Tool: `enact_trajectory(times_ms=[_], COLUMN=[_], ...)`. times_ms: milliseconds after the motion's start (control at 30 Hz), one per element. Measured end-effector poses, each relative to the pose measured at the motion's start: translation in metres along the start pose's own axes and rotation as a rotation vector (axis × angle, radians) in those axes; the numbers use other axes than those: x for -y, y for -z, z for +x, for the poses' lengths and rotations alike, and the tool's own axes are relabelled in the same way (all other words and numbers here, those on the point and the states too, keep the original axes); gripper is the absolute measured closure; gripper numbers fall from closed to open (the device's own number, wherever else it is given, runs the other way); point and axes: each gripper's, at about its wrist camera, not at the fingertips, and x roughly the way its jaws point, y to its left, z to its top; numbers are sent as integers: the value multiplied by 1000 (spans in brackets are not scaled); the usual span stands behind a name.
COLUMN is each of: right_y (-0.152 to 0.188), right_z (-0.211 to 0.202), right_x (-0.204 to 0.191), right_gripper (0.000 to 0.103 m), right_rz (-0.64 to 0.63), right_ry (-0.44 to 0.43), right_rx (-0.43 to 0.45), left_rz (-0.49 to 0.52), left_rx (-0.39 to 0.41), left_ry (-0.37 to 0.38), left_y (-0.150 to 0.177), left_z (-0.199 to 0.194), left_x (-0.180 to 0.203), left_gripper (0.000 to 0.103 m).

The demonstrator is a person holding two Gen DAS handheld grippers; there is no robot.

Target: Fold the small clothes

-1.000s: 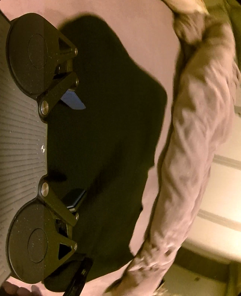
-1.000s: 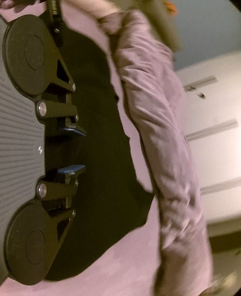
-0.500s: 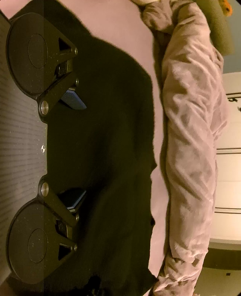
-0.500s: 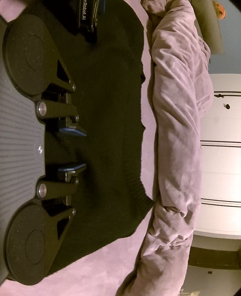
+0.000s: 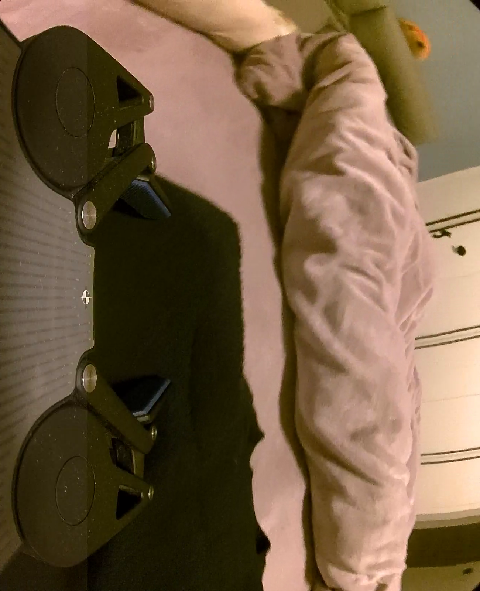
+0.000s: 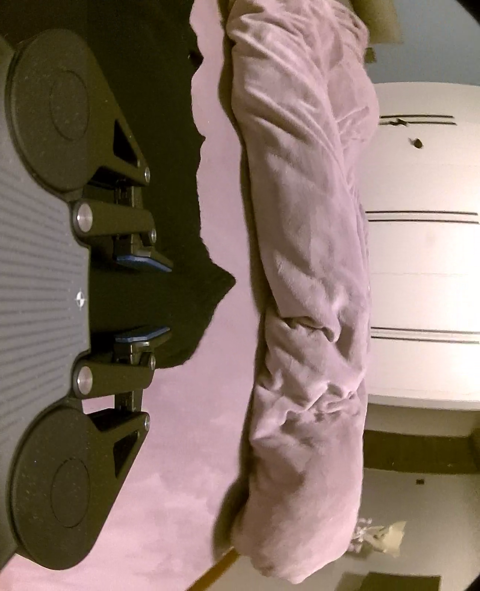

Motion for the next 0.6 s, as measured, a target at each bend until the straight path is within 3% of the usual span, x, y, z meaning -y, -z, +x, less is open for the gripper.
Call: enact_trajectory(times_ms=[67,167,300,433,600], right_y=[-1,4,4,3,5], right_z=[16,38,61,78,54], right_x=[-7,-14,-13,14,29], right_gripper=[70,61,39,22,23], right_rz=[-55,-128,-163,-9,89], right_ry=[14,59,110,71,17], right_rx=[-68,-95,-97,-144,-115], left_rz=[11,52,79,51,42], left_rx=[-13,-1,25,26,9], left_ry=[1,-23,-69,-88,-77], left_y=[-1,0,-3,-5,-5], left_z=[9,22,39,53,30], left_x=[0,6,14,13,6], left_gripper=[7,5,0,0,0])
